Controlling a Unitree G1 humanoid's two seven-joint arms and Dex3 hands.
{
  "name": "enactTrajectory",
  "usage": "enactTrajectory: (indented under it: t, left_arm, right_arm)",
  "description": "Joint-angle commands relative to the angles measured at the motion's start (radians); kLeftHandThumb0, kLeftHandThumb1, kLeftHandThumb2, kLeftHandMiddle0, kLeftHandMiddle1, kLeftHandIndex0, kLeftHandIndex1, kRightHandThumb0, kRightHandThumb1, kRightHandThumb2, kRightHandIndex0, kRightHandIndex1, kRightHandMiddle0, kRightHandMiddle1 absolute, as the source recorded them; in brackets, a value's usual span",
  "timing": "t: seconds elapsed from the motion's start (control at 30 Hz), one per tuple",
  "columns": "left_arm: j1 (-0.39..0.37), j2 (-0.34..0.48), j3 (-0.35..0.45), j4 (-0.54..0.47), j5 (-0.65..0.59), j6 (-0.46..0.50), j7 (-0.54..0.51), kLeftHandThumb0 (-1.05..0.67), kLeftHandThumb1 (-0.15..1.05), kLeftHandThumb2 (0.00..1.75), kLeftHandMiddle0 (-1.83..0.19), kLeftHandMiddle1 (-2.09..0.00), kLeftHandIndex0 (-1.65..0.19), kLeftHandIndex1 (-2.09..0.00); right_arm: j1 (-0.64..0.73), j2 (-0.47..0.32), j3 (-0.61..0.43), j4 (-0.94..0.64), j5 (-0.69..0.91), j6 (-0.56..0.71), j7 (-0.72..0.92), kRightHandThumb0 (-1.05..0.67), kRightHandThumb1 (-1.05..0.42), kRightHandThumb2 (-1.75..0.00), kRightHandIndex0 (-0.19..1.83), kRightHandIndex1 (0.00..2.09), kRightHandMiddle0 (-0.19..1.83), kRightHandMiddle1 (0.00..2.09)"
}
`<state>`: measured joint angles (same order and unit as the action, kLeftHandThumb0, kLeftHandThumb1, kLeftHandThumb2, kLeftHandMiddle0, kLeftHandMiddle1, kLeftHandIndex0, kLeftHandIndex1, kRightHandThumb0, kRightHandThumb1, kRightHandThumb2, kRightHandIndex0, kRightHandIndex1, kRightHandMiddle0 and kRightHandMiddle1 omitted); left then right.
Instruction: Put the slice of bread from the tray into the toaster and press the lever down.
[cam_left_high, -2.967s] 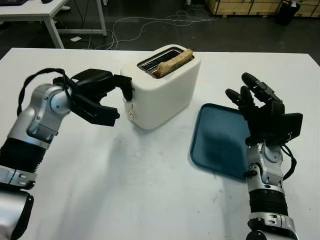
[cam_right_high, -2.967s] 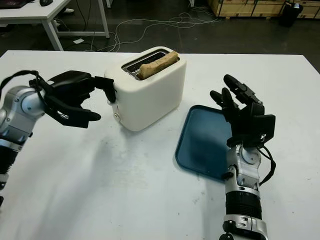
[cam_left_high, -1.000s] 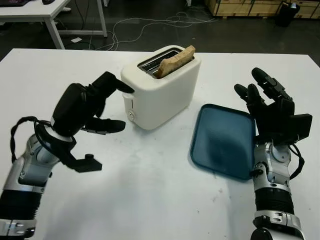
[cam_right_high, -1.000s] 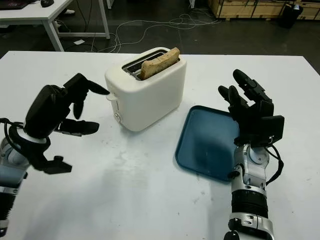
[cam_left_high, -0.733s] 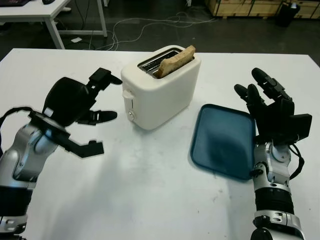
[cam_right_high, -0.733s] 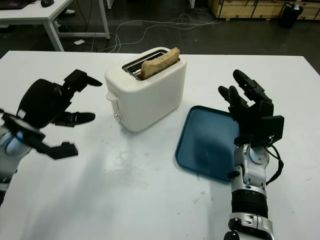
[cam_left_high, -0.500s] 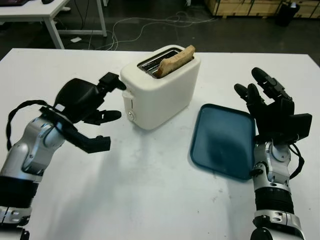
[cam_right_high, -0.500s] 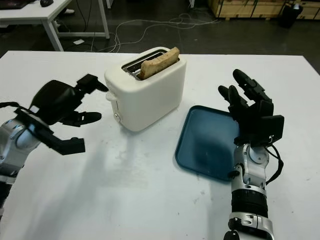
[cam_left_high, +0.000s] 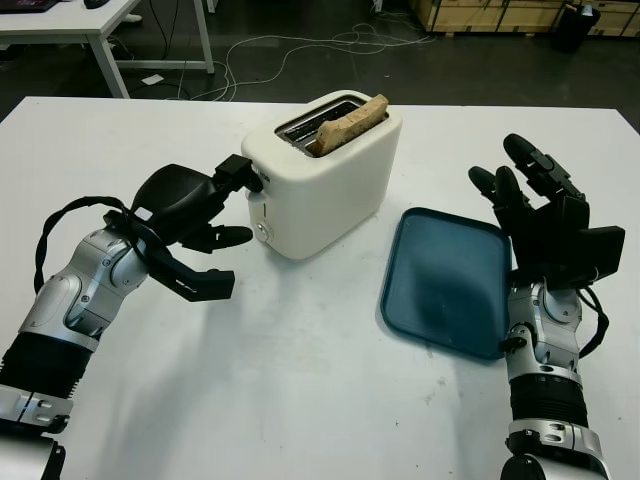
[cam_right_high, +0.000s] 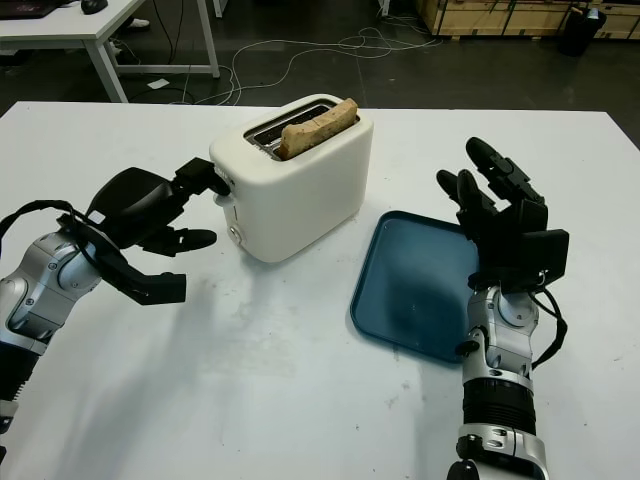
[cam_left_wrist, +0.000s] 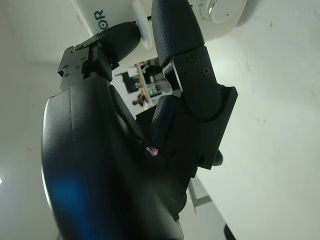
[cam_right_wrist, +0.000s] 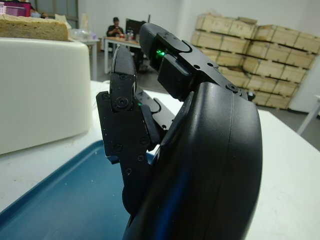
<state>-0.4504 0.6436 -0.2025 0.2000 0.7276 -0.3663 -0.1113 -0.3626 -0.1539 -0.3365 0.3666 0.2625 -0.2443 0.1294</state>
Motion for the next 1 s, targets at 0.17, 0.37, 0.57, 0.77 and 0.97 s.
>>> enactTrajectory:
  t: [0.17,0.37,0.57,0.77,0.97]
  left_arm:
    - [-0.003,0.014,-0.024,0.004,0.017,0.005,-0.012,-0.86,0.77,0.85,-1.57,-1.46,0.0,-1.31]
    - [0.021,0.014,-0.021,-0.015,0.007,0.012,-0.021,-0.86,0.75,0.88,-1.57,-1.46,0.0,-1.31]
    - [0.072,-0.003,-0.032,-0.05,0.013,0.072,-0.046,-0.85,0.79,0.82,-1.57,-1.4,0.0,-1.32]
    - [0.107,-0.027,-0.065,-0.03,0.02,0.103,-0.023,-0.82,0.77,0.81,-1.57,-1.36,0.0,-1.34]
    - [0.128,-0.112,-0.131,0.098,0.024,0.138,0.025,-0.8,0.73,0.76,-1.56,-1.31,0.0,-1.35]
  right_arm:
    - [-0.011,-0.001,-0.004,0.001,0.016,-0.019,0.005,-0.31,-0.92,-0.3,0.97,0.0,0.86,0.0]
    - [-0.01,-0.002,-0.008,-0.003,0.016,-0.017,0.0,-0.3,-0.92,-0.3,0.98,0.01,0.84,0.0]
    - [-0.008,-0.01,-0.015,-0.004,0.014,-0.018,-0.001,-0.29,-0.92,-0.31,0.99,0.01,0.83,0.0]
    - [-0.008,-0.016,-0.025,-0.007,0.016,-0.023,0.006,-0.28,-0.92,-0.33,0.96,0.0,0.8,0.01]
    - [-0.012,-0.029,-0.029,-0.015,0.01,-0.021,0.001,-0.27,-0.92,-0.33,0.94,0.0,0.78,0.0]
